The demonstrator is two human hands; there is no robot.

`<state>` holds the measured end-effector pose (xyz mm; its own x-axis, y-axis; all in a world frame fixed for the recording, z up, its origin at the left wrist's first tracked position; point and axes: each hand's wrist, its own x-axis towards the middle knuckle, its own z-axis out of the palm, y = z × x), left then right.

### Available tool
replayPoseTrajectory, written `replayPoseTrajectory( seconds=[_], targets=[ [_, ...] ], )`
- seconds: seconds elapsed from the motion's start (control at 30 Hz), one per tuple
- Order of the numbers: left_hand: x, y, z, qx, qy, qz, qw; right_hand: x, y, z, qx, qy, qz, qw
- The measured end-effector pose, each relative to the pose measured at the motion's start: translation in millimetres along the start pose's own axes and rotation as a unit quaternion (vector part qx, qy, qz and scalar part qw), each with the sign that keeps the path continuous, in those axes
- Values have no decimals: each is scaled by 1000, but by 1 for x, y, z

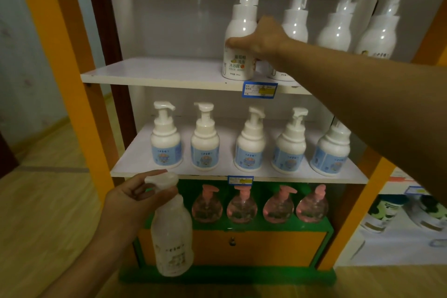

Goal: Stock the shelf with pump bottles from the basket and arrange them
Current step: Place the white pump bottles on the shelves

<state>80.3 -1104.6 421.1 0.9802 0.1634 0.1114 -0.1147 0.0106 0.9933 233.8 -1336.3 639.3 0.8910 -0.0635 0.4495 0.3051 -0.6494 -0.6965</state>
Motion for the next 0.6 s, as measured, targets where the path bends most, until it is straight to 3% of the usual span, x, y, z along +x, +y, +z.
replayPoseTrajectory(
  seconds=[0.6],
  targets=[
    [2, 14, 3, 13, -1, 24, 1000, -2, 7, 10, 62, -16, 14, 998]
  ],
)
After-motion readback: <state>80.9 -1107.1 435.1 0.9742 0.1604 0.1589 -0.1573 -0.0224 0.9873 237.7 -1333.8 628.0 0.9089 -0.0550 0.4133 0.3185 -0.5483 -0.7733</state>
